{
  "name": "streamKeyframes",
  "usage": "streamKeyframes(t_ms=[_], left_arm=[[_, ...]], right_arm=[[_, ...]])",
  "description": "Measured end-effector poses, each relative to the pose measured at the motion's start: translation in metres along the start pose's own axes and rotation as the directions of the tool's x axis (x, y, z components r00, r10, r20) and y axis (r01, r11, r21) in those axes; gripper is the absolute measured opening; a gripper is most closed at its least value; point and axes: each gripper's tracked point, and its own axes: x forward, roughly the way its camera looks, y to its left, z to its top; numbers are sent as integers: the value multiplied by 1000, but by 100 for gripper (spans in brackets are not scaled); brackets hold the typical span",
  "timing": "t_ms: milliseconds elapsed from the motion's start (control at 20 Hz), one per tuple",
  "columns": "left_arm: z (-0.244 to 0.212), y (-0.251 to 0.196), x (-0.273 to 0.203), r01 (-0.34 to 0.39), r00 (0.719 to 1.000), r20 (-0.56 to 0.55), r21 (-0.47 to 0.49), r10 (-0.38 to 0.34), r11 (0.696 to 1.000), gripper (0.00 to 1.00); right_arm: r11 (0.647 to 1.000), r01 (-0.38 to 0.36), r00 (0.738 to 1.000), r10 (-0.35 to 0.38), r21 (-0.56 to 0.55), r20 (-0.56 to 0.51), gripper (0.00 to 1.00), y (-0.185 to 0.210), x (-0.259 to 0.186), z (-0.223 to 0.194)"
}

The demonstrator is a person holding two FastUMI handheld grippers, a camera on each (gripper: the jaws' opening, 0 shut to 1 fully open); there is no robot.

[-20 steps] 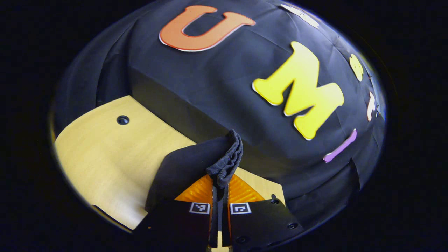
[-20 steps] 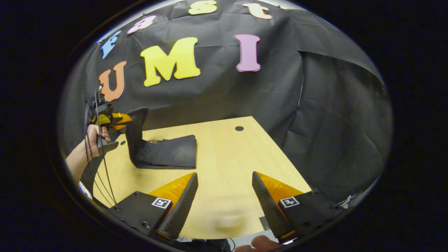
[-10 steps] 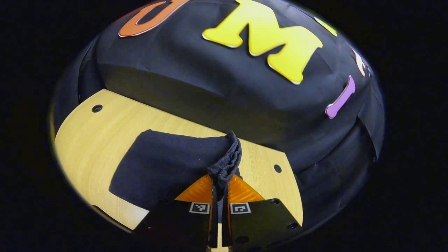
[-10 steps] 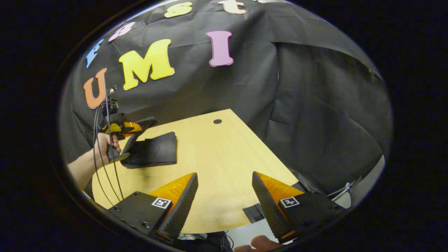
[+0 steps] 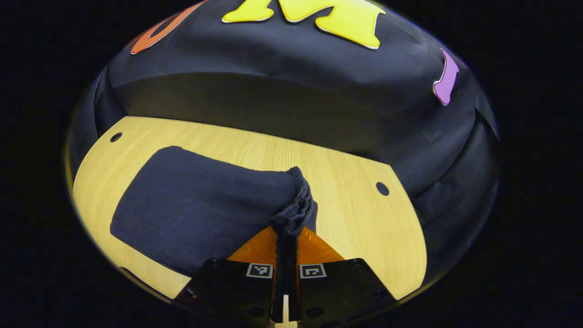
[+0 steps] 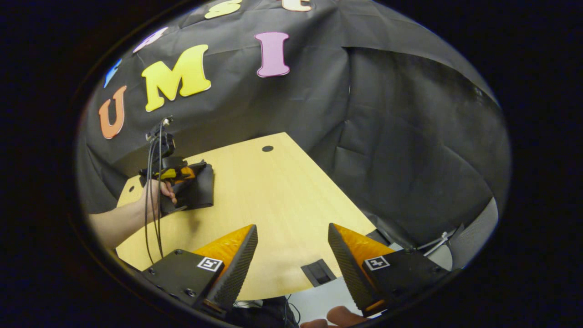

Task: Grasp the waist and the cuffs of the jeans and fold them to make the two legs overlap; first hold the waist and fold one-third of the jeans toward the cuffs, then hold the cuffs and fold the remaining one-third in the same direction to finish folding.

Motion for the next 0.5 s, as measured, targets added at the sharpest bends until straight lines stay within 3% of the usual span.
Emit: streamKeyframes(t_ms=[200,300,450,500], left_arm=[[-4,0,5,-45,999,12,46,45,998,11],[-3,1,3,-60,998,15,46,60,997,17],[-6,-4,2,-39,999,-8,34,39,999,22],[-9,-11,-3,-11,1000,-15,16,11,1000,41]], right_arm=[[1000,1,1000,-1,-1,-8,94,2,4,0],[1000,-8,1000,8,-3,-11,97,7,6,1],[999,-33,999,33,-6,11,96,20,7,8],[999,-43,999,43,-11,13,96,24,8,6]])
